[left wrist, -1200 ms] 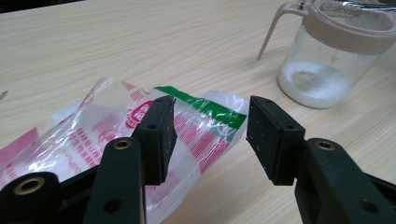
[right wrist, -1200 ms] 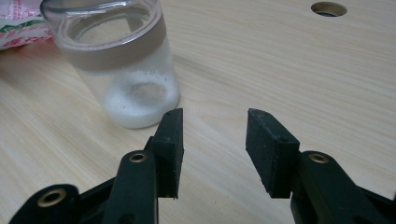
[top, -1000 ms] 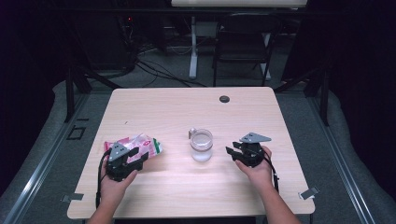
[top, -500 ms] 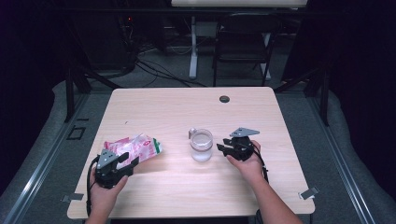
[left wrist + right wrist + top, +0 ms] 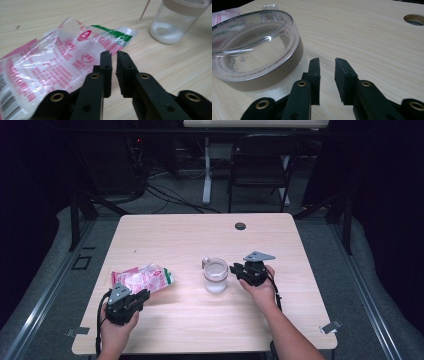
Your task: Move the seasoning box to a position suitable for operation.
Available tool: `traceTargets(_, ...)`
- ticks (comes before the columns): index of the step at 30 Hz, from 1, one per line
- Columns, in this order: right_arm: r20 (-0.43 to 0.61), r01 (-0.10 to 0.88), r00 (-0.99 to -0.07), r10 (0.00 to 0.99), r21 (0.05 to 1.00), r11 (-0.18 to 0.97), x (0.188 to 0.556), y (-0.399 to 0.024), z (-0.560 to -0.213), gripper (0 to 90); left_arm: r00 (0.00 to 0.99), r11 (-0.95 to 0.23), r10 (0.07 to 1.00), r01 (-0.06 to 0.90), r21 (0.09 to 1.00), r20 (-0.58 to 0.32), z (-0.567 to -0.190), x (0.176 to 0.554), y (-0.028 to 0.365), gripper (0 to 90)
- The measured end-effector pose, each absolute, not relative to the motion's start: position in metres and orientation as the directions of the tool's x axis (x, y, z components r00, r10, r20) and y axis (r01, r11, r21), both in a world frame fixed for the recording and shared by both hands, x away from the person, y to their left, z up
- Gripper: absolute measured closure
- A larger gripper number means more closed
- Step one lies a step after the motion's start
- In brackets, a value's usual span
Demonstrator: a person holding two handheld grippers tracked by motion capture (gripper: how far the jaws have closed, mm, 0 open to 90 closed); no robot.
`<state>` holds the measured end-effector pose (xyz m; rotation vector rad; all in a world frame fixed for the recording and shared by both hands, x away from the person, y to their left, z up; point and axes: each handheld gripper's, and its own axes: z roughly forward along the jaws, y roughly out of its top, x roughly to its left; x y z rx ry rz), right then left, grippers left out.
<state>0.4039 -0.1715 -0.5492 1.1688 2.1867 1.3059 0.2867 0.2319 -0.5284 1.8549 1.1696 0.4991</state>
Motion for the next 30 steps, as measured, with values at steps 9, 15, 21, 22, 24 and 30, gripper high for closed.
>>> traceTargets(9, 0.074, 0.457, -0.653, 0.754, 0.832, 0.314, 0.399, -0.160, -0.549, 81.4, 0.540, -0.223, 0.832, 0.536, 0.814, -0.127, -0.524, 0.307, 0.183, 88.6)
traceTargets(15, 0.079, 0.443, -0.699, 0.711, 0.828, 0.344, 0.392, -0.153, -0.547, 82.4, 0.517, -0.167, 0.834, 0.571, 0.804, -0.194, -0.529, 0.329, 0.155, 87.5)
traceTargets(21, 0.049, 0.387, -0.770, 0.636, 0.829, 0.404, 0.380, -0.138, -0.544, 81.5, 0.503, -0.180, 0.845, 0.583, 0.792, -0.179, -0.535, 0.345, 0.135, 87.8)
traceTargets(22, 0.023, 0.373, -0.767, 0.641, 0.829, 0.417, 0.379, -0.136, -0.542, 81.5, 0.501, -0.184, 0.849, 0.582, 0.792, -0.170, -0.536, 0.346, 0.134, 87.8)
traceTargets(24, 0.010, 0.363, -0.758, 0.652, 0.837, 0.408, 0.380, -0.135, -0.541, 81.8, 0.494, -0.187, 0.854, 0.585, 0.789, -0.164, -0.536, 0.348, 0.132, 88.2)
traceTargets(30, 0.067, 0.393, -0.727, 0.683, 0.857, 0.334, 0.391, -0.138, -0.539, 84.4, 0.489, -0.190, 0.859, 0.578, 0.793, -0.150, -0.536, 0.352, 0.127, 89.1)
